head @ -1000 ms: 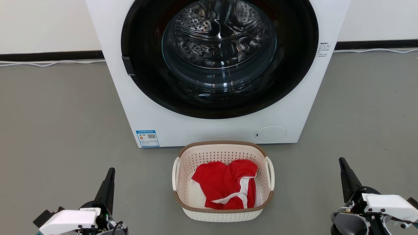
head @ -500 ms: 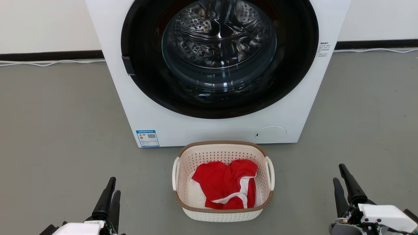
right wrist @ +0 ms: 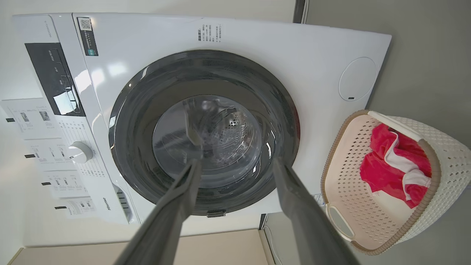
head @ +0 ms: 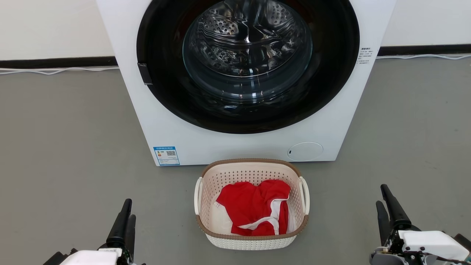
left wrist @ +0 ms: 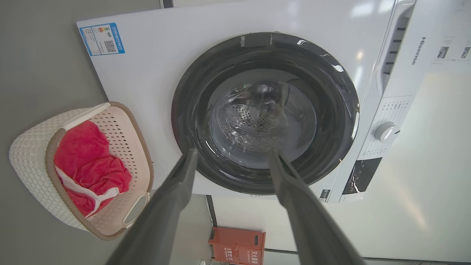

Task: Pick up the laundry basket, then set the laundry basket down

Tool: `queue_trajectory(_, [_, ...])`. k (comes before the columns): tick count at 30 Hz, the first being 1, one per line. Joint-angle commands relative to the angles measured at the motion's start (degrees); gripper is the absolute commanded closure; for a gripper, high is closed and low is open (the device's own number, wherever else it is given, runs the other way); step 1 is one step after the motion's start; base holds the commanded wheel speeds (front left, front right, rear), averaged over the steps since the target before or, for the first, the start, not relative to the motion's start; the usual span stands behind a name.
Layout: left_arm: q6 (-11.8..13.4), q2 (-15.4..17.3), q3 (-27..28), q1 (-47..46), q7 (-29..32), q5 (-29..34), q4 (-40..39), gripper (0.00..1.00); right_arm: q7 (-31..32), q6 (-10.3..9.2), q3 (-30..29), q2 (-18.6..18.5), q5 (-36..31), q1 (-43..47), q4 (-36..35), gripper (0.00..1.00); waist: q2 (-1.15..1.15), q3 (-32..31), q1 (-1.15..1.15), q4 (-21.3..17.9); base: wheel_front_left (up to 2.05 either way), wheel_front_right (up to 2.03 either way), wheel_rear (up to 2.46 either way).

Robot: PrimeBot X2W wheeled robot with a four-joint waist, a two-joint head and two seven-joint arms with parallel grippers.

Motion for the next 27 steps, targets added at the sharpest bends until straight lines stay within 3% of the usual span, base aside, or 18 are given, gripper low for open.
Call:
queue_trajectory(1, [-0.1,0.4,0.2,-1.8,-0.6,1.7,-1.5,0.0,-0.9,0.09,0.1,-0.8,-2.3,-1.6,-1.7,0.0,0.0,0.0,-0.01,0.0,0.0,0.0,0.0])
queue_trajectory(27, [-0.1,0.6,0.0,-2.3,-4.8,24.6,-1.3,0.0,-5.1,0.18,0.5,-0.6,-30.3,-2.7,-2.7,0.0,0.0,0.1,-0.02,0.3,0.0,0.0,0.0])
